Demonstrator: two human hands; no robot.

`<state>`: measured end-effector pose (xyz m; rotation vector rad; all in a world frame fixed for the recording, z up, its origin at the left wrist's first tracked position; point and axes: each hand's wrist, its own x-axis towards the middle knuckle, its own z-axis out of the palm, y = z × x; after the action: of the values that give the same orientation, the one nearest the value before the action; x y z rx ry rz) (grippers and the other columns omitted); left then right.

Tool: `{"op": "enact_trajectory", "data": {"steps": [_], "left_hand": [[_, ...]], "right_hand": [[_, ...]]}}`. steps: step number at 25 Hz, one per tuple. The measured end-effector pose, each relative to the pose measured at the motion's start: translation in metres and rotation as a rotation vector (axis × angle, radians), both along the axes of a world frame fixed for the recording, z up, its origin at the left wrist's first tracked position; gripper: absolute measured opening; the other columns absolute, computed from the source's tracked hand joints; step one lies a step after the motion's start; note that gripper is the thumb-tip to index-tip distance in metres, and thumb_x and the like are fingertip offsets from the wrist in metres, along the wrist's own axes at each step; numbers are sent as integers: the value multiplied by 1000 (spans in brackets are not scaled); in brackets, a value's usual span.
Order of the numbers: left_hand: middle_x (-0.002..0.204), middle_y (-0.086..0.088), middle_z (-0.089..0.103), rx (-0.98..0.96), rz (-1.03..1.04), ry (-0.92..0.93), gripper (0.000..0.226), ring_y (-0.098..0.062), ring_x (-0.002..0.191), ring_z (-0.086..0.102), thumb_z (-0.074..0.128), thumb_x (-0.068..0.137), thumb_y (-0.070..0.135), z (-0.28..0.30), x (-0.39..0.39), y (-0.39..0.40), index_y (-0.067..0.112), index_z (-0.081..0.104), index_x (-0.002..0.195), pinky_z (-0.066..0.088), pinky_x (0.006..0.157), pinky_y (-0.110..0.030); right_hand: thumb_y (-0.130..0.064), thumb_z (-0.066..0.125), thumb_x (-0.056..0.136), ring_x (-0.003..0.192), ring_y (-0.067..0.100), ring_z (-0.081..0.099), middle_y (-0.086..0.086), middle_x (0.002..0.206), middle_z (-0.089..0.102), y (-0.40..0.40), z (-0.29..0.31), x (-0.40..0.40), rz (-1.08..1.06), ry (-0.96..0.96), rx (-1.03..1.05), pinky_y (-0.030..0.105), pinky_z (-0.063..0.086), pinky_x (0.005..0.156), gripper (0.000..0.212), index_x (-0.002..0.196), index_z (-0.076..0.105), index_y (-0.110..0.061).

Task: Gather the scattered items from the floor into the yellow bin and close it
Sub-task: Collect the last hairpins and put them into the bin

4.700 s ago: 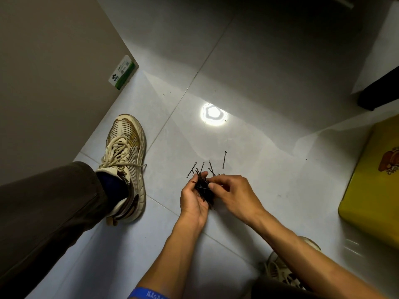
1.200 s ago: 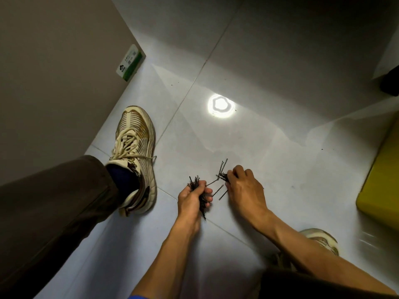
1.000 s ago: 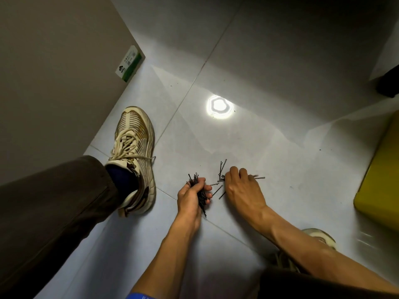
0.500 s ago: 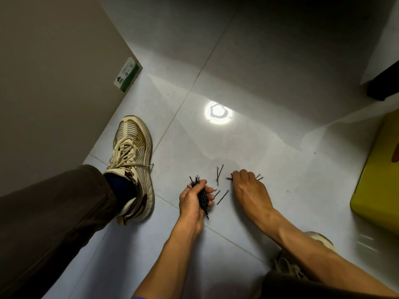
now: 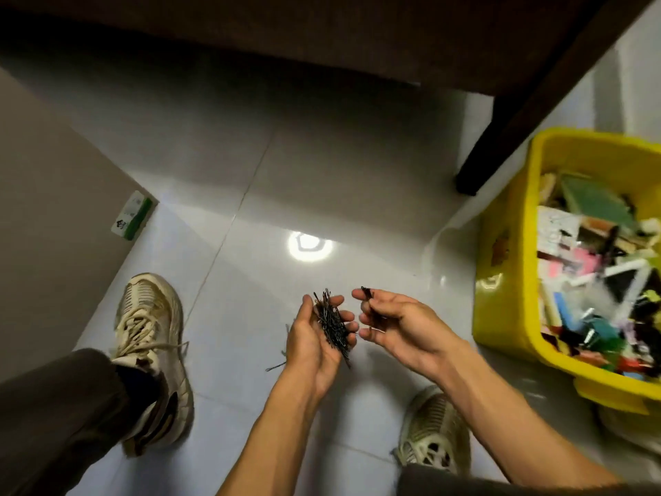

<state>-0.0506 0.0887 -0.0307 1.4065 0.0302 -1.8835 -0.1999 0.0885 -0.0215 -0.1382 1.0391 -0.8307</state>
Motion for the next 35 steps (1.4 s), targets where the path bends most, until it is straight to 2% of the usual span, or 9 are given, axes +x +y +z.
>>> {"op": "enact_trajectory", "data": {"steps": [5,8,11,13,15,19,26,30,35], "left_hand": [[68,-9,64,-175,-341,148,42,-17,56,59,32,104,37,84,-140,-15,7,61,107,49,51,-26],[85,-12,69,-215,-521,184,46,-20,73,65,33,104,44,123,-220,-11,7,60,109,52,63,-31],[128,-14,62,-228,-656,178,58,-26,114,60,33,101,52,135,-266,-5,8,53,132,48,93,-43],[144,-16,48,-219,-648,177,65,-31,132,47,34,101,53,134,-278,-5,5,40,145,39,108,-47],[148,-18,43,-218,-611,179,67,-32,138,40,34,101,52,128,-280,-9,3,37,146,35,112,-46],[136,-13,59,-295,-545,138,54,-27,125,56,38,102,46,119,-262,-8,9,47,140,44,106,-42],[93,-6,77,-269,-270,-247,23,-19,83,74,52,97,25,62,-108,9,15,68,111,58,66,-28],[94,-7,74,-92,-248,-591,16,-23,83,72,57,92,16,-7,-16,22,17,68,103,60,79,-37],[126,3,47,-200,-898,-1279,53,-19,116,46,67,86,27,-73,60,55,22,47,134,44,94,-30]], "right_hand": [[-8,46,96,75,22,66,9,82,67,35,92,-112,-549,93,-79,32,55,66,24,100,68,-3],[-14,43,99,89,23,66,12,98,70,62,121,-176,-826,190,-88,34,52,86,25,108,64,-4],[-21,37,101,120,23,56,11,125,64,77,132,-214,-892,201,-121,41,33,114,29,113,60,-9],[-21,35,101,136,23,42,12,145,49,78,133,-224,-892,175,-143,41,24,118,41,137,48,-6],[-19,35,101,142,26,34,14,153,37,77,129,-226,-909,156,-158,40,25,118,49,148,33,-4],[-16,36,102,133,25,48,14,143,51,77,111,-212,-883,142,-231,37,38,111,44,143,42,-3],[-16,48,99,95,28,72,11,106,74,62,59,-84,-222,273,-242,35,59,80,26,110,70,-9],[-12,64,90,80,16,70,1,96,74,55,-13,-15,340,734,-230,36,57,76,17,104,71,-17],[-14,53,93,101,27,57,1,132,55,37,-85,13,943,1460,-786,35,50,79,40,133,54,-18]]}}
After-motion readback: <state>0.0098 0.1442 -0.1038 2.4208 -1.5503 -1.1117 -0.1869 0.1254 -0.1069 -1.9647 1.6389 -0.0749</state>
